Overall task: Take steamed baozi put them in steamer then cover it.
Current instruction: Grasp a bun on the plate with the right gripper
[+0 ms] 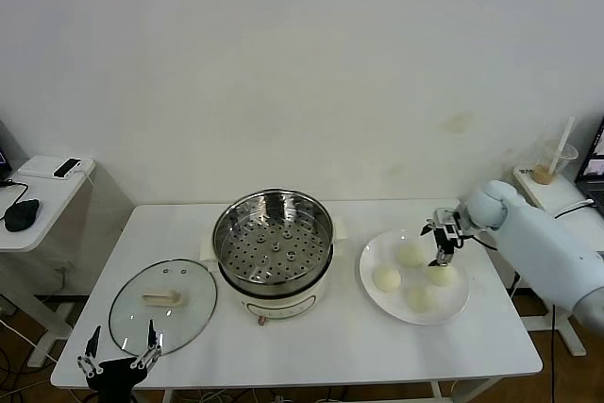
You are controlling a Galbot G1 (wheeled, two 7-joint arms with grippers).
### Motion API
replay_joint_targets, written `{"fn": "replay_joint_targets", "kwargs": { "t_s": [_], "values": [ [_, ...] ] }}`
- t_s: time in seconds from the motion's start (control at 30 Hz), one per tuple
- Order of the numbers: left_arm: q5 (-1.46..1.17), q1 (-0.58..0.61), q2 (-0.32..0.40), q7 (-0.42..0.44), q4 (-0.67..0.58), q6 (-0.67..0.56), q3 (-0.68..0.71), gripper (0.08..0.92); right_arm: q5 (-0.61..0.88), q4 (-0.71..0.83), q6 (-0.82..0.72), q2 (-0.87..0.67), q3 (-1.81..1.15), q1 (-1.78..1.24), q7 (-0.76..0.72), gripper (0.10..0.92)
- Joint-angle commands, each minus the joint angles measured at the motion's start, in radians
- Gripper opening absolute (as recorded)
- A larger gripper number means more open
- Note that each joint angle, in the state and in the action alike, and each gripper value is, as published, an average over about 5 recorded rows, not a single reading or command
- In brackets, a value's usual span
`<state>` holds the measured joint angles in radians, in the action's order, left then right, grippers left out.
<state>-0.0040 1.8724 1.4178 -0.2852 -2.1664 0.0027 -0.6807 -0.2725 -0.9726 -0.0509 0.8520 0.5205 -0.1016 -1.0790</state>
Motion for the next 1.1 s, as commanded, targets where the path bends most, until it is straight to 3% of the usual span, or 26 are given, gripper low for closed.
{"fn": "replay_joint_targets", "kwargs": {
  "t_s": [0.03, 0.73, 1.1],
  "values": [
    [0.004, 0.004, -0.002, -0.001, 0.002, -0.004, -0.011, 0.823, -0.029, 0.114, 0.001, 0.086, 0.051, 0.04, -0.005, 0.823],
    [0.011, 0.001, -0.003, -0.004, 0.01, -0.022, -0.018, 0.823, -0.048, 0.174, -0.011, 0.164, 0.054, 0.032, 0.037, 0.785],
    [0.01, 0.005, -0.002, -0.009, 0.009, -0.026, -0.022, 0.823, -0.075, 0.171, -0.016, 0.147, 0.055, 0.029, 0.024, 0.571]
  ]
}}
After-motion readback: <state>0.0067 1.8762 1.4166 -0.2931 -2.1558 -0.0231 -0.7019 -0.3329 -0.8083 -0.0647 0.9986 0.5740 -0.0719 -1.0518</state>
